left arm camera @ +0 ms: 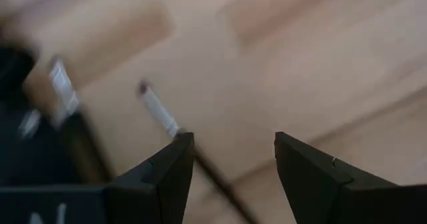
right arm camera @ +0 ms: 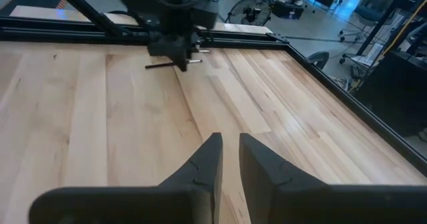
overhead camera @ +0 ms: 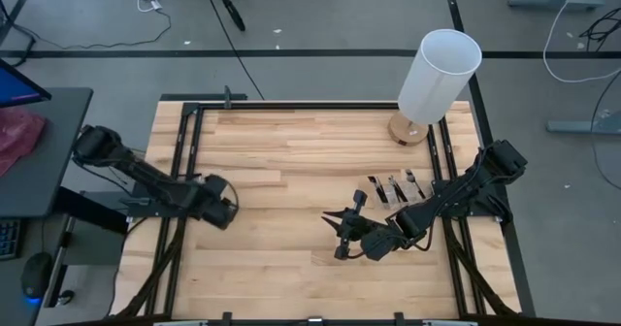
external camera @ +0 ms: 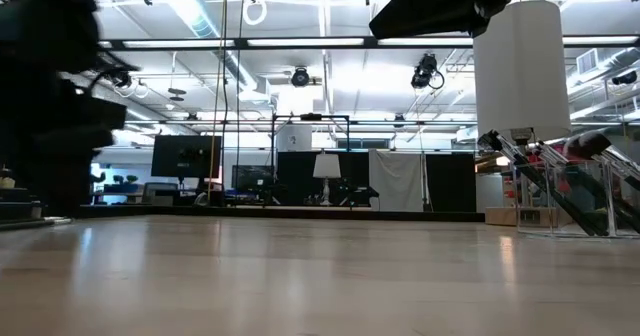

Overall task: Put items in baskets/containers
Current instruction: Put the black eyeshadow brush into the transparent organizer

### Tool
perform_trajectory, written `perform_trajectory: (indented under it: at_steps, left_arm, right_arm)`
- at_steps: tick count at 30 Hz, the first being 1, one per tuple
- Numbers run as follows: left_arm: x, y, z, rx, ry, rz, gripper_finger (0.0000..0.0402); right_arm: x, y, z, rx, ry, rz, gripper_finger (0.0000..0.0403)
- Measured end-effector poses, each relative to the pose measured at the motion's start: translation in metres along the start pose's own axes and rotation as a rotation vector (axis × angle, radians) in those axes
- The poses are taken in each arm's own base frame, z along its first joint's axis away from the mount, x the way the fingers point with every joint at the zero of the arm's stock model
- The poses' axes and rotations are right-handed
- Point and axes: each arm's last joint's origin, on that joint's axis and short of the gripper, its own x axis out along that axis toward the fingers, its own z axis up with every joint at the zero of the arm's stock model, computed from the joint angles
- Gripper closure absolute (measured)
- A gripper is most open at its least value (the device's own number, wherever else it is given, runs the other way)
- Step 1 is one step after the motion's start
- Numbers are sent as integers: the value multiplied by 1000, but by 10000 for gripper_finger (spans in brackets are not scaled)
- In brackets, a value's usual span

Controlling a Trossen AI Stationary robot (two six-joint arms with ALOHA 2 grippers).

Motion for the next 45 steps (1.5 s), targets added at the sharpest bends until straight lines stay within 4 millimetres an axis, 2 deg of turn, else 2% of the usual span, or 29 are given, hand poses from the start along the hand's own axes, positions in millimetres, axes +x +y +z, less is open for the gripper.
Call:
perform_trajectory:
  at_steps: [3,9,14,23,27,45]
  left_arm:
    - [-8,-1,-12,-25,4,-22,191]
    - [-17,-3,-24,-90,-23,-56,191]
    - [-11,-5,-21,-111,-29,-9,191]
    - [9,-10,-16,-123,87,157,192]
    - [11,-12,-17,-113,87,152,192]
    - [9,-22,-19,-53,-26,5,270]
  right_arm:
    - [0,0,0,-1,1,0,350]
    - [0,0,-1,-6,5,-2,350]
    - [0,0,-1,-7,6,-2,350]
    - [0,0,-1,-6,6,-2,350]
    - [0,0,-1,-6,6,-2,350]
    - [0,0,-1,-6,5,-2,350]
